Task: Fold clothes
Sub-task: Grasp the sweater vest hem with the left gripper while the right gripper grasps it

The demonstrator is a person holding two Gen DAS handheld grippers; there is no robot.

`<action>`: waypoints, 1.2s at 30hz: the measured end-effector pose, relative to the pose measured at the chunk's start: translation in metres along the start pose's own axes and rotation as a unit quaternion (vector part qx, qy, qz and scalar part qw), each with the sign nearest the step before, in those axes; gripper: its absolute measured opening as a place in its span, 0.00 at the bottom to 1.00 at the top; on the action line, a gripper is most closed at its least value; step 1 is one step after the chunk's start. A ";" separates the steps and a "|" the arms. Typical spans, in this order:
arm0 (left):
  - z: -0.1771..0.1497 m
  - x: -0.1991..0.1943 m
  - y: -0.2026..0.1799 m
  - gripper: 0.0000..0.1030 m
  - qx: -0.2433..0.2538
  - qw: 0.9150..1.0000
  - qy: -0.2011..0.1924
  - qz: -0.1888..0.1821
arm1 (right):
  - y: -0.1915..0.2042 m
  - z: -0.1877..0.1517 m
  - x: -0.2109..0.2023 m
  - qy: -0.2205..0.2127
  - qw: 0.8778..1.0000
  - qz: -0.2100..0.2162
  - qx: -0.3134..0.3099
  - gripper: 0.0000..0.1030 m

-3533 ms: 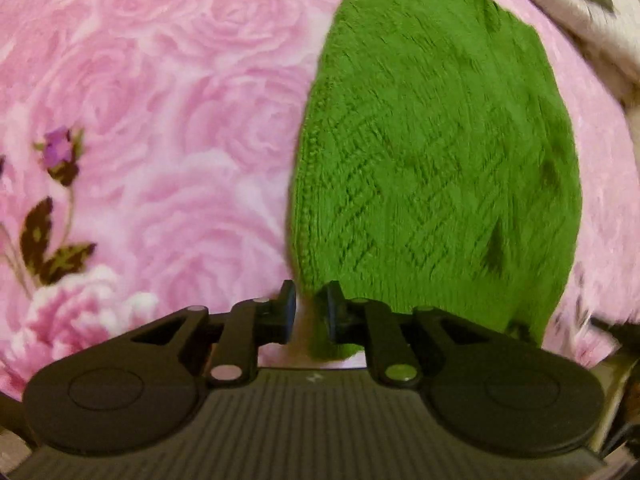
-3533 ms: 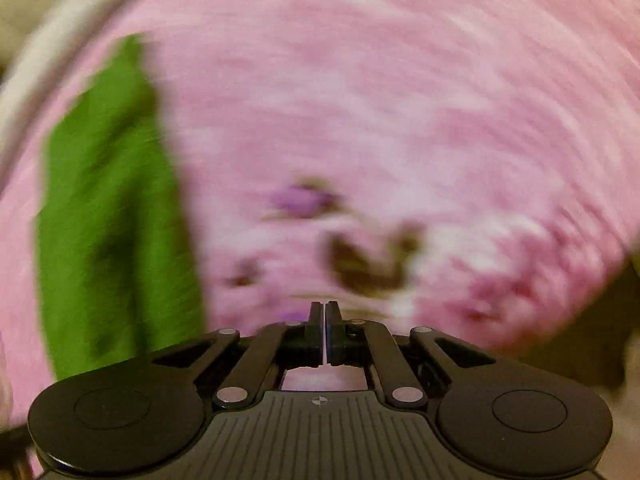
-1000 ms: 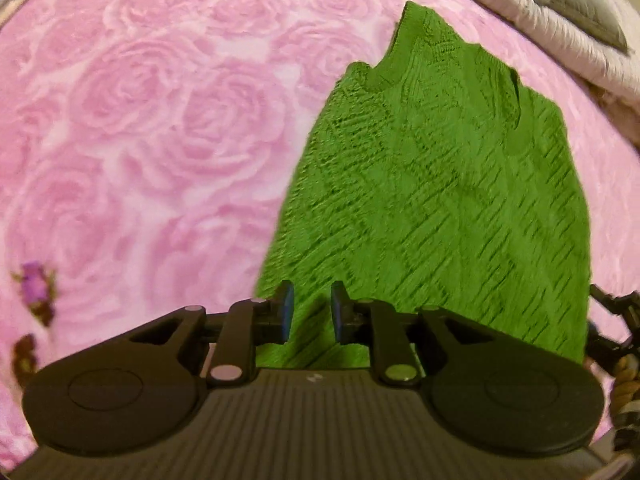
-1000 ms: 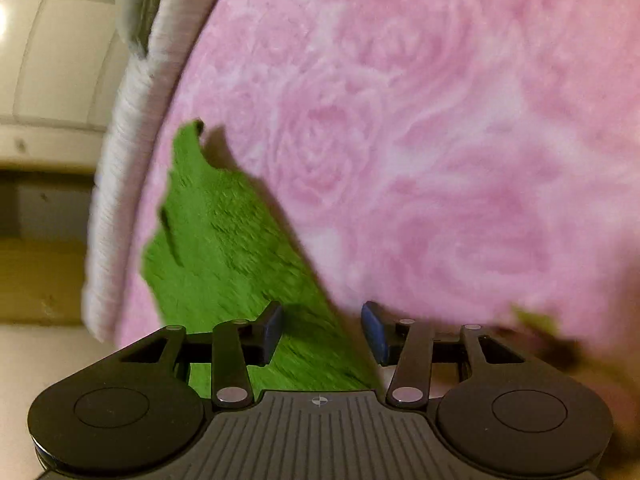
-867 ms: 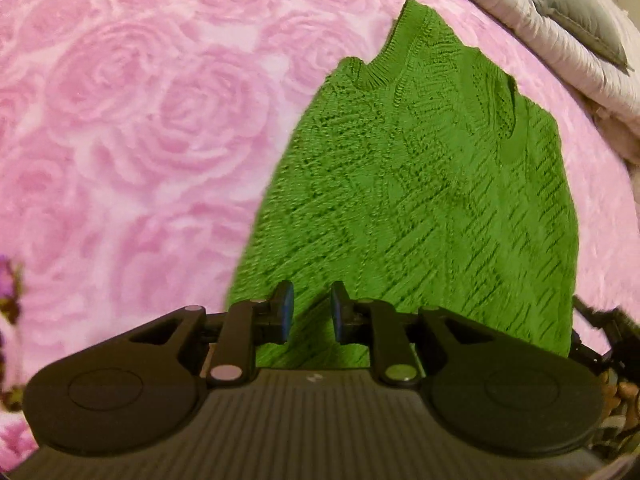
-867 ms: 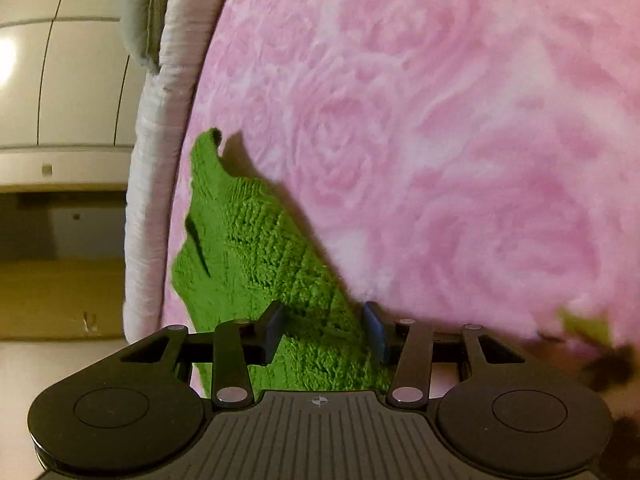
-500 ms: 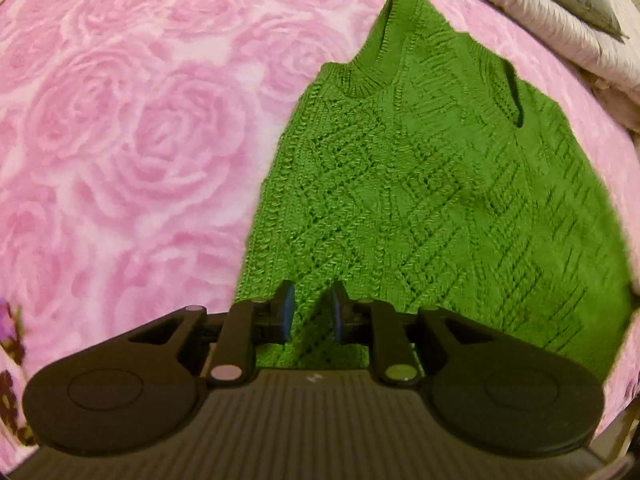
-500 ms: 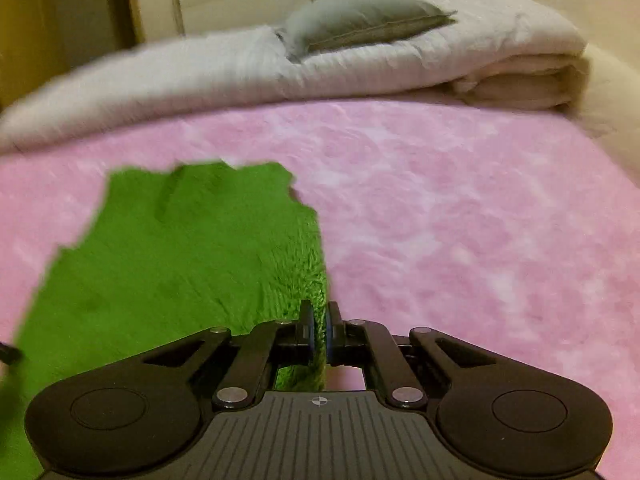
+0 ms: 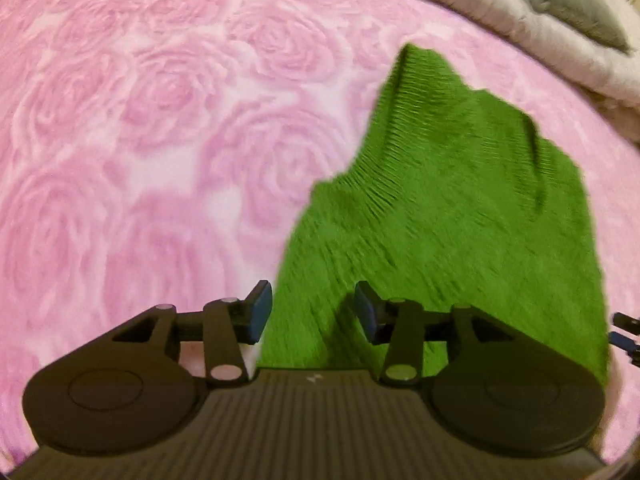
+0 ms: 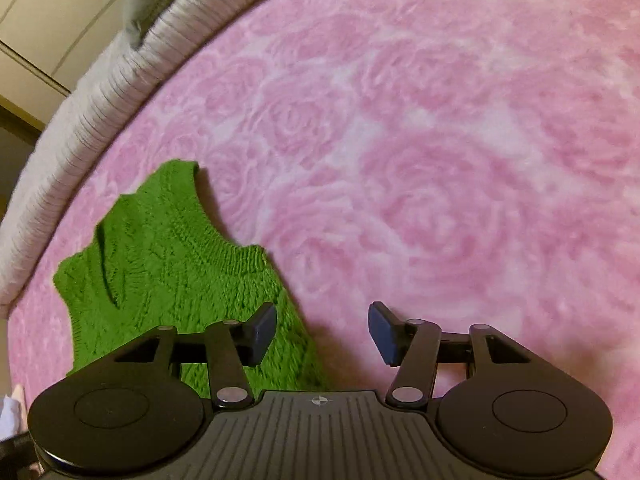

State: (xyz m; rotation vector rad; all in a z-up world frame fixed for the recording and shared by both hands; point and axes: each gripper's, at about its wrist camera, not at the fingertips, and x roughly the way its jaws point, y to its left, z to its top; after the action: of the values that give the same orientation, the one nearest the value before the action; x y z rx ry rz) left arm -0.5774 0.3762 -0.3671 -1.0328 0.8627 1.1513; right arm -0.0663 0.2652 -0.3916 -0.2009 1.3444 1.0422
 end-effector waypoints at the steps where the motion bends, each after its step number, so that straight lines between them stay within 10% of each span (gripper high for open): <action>1: 0.005 0.007 0.000 0.37 0.002 1.000 0.003 -0.002 | 0.004 0.000 0.005 0.006 1.000 0.004 -0.006 0.53; 3: 0.009 0.014 -0.005 0.28 0.016 1.000 -0.003 -0.006 | 0.013 -0.001 0.012 0.014 1.000 0.003 -0.024 0.53; 4: 0.010 0.016 -0.009 0.09 0.028 1.000 -0.007 -0.009 | 0.019 -0.003 0.014 0.011 0.999 -0.005 -0.037 0.53; 10: 0.007 -0.010 0.001 0.09 0.047 0.997 -0.062 -0.010 | 0.059 -0.003 0.023 -0.010 0.992 0.002 -0.126 0.44; 14: 0.007 0.007 0.023 0.11 -0.006 0.999 -0.025 -0.026 | 0.075 -0.002 0.031 0.005 0.985 -0.006 -0.175 0.44; 19: 0.035 -0.001 -0.003 0.17 0.067 0.997 -0.025 -0.021 | 0.074 0.011 0.036 0.013 0.982 -0.007 -0.190 0.45; 23: 0.048 -0.014 -0.031 0.30 0.177 0.982 -0.060 -0.024 | 0.068 0.028 0.034 0.009 0.981 -0.007 -0.196 0.45; 29: 0.053 0.030 -0.056 0.29 0.326 0.945 0.014 -0.007 | 0.070 0.041 0.038 0.019 0.973 0.014 -0.228 0.45; 31: 0.051 0.034 -0.051 0.03 0.339 0.940 0.024 -0.020 | 0.073 0.042 0.041 0.023 0.969 0.022 -0.244 0.45; 36: 0.051 0.013 -0.049 0.03 0.343 0.939 -0.019 0.000 | 0.082 0.037 0.046 0.024 0.959 0.037 -0.278 0.45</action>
State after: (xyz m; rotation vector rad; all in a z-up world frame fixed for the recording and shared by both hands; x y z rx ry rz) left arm -0.5257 0.4248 -0.3543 -0.4304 1.1223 0.7663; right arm -0.1045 0.3585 -0.3855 -0.6013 1.0792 1.4730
